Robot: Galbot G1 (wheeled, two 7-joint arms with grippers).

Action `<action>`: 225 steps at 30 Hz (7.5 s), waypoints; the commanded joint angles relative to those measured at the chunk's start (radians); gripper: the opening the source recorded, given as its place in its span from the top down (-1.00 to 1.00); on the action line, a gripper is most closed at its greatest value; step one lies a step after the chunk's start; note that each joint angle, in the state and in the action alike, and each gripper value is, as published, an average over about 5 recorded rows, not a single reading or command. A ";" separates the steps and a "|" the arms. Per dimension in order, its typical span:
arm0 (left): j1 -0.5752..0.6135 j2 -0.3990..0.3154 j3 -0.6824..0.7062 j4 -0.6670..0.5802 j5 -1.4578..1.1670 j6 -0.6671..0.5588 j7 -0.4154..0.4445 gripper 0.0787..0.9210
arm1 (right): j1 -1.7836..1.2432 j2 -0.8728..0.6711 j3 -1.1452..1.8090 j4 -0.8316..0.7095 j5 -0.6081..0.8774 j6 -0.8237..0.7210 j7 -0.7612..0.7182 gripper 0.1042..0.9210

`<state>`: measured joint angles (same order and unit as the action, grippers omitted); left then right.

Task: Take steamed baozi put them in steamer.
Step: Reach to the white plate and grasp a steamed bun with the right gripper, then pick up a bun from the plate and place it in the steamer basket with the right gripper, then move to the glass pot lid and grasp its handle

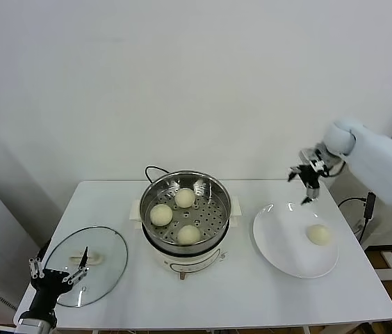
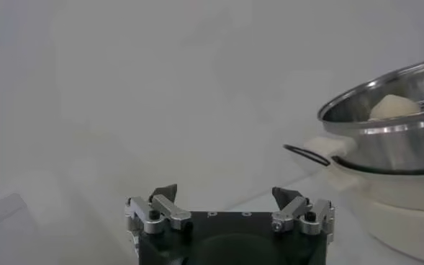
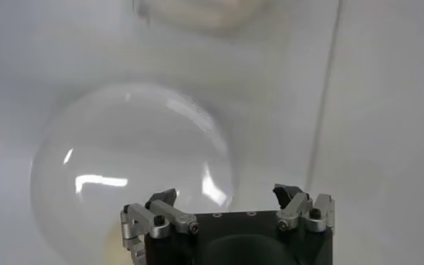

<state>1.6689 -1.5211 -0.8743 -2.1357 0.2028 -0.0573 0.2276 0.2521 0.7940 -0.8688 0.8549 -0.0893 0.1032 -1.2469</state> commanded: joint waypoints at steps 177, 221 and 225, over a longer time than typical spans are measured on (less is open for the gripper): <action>-0.121 0.104 -0.083 0.469 1.313 -0.474 -0.521 -0.77 | -1.861 0.474 1.698 1.075 0.606 -0.055 1.016 -0.76; -0.373 0.165 0.031 0.687 1.289 -0.301 -0.480 -0.26 | -1.955 0.496 1.768 1.061 0.613 0.019 0.968 -0.76; -0.360 0.167 0.040 0.673 1.242 -0.302 -0.479 0.03 | -1.959 0.496 1.769 1.061 0.613 0.023 0.968 -0.76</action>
<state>1.3118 -1.3586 -0.8426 -1.4640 1.5042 -0.3653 -0.2554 -1.7032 1.2900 0.8979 1.9158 0.5234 0.1238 -0.2784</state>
